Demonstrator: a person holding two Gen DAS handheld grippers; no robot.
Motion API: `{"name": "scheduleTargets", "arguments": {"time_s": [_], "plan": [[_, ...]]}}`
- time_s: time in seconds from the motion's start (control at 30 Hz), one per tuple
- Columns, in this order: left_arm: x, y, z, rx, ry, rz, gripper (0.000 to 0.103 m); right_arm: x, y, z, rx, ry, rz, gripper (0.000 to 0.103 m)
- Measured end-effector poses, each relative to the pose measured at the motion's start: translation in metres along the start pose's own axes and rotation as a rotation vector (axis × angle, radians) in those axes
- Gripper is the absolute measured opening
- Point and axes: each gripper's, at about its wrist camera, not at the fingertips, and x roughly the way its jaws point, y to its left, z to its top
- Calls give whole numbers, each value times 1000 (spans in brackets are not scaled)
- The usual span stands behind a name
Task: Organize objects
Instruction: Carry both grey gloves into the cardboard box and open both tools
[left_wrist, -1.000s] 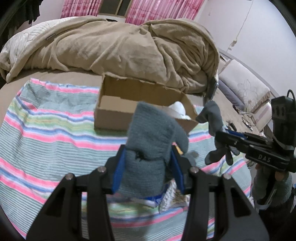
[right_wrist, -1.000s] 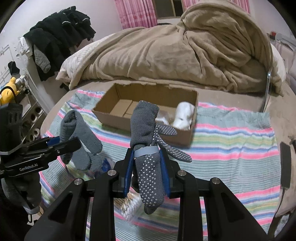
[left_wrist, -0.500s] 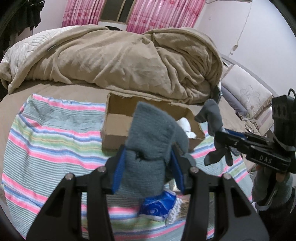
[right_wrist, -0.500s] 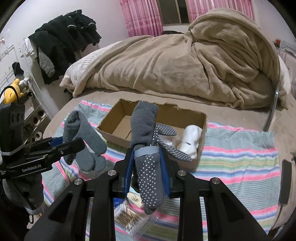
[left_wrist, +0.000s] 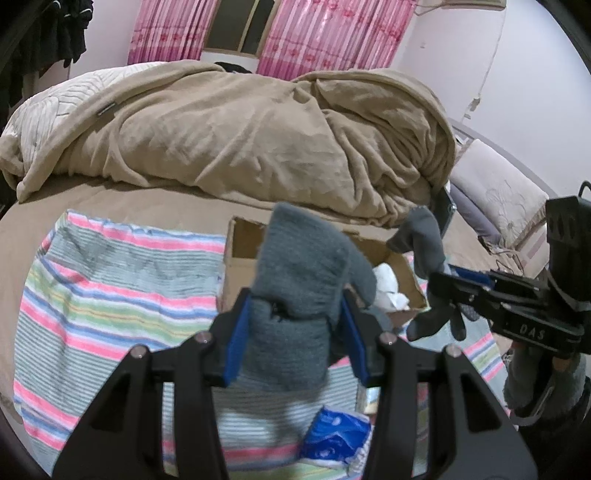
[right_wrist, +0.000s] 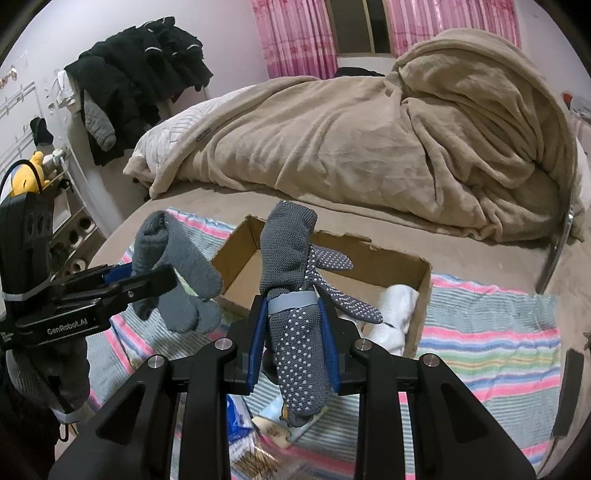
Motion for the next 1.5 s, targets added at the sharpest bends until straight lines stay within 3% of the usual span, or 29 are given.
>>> {"name": "scheduleTargets", "arguments": {"time_s": [0.57, 1.03, 1.43, 1.47, 1.5], "plan": [[43, 13, 25, -20, 7, -20, 47, 45, -1, 33, -6, 1, 31, 30], [100, 33, 20, -50, 135, -17, 50, 99, -7, 30, 35, 75, 62, 29], [84, 37, 20, -54, 140, -34, 56, 134, -7, 19, 73, 155, 80, 30], [79, 38, 20, -52, 128, -19, 58, 135, -6, 18, 73, 159, 80, 30], [73, 40, 19, -51, 114, -4, 67, 137, -4, 18, 71, 163, 78, 30]]}}
